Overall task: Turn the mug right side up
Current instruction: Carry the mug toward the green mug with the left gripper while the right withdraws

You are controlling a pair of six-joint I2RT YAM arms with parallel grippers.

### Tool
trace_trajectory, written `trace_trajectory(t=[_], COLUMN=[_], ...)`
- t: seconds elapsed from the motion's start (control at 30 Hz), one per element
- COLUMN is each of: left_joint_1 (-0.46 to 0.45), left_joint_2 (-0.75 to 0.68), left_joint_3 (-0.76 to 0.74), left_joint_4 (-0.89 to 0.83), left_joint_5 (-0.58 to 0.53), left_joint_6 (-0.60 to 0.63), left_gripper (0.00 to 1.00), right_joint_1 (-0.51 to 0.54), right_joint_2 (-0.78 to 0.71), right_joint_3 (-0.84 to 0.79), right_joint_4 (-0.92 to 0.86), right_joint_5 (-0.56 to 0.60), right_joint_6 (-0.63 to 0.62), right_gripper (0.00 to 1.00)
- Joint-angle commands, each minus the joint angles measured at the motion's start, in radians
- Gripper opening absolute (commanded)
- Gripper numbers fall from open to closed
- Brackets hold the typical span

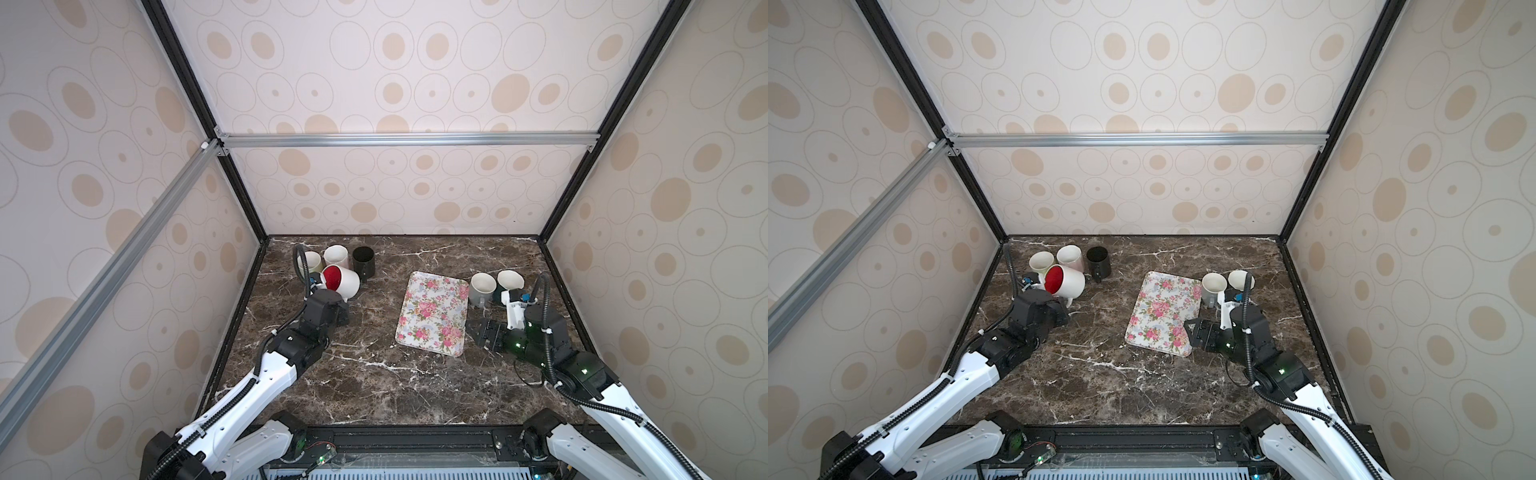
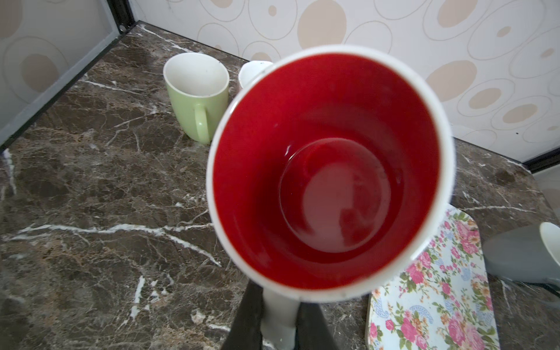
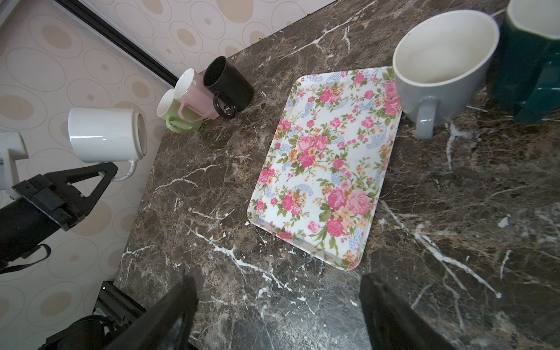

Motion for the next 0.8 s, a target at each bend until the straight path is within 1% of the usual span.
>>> trace_trajectory(t=[0.0,0.3,0.6,0.77], left_joint_1=[0.029,0.073,0.152,0.201], left_joint_2=[0.0,0.031,0.094,0.133], left_joint_3=[0.044,0.075,0.116,0.129], left_joint_4=[0.023,-0.006,-0.022,-0.018], left_joint_5=[-0.073,-0.163,-0.196,-0.194], left_joint_6=[0.033,0.066,0.1,0.121], left_gripper=[0.0,0.0,0.0,0.0], right_joint_1=[-0.004,-0.006,-0.01,-0.01], right_joint_2=[-0.008,-0.012,0.013,0.021], right_joint_3=[-0.017,-0.022,-0.011,-0.002], right_joint_4=[-0.028,-0.041,-0.054,-0.074], right_joint_5=[-0.009,-0.014,-0.016,-0.013], right_joint_6=[-0.008,-0.021,-0.042,-0.063], right_gripper=[0.87,0.87,0.87,0.87])
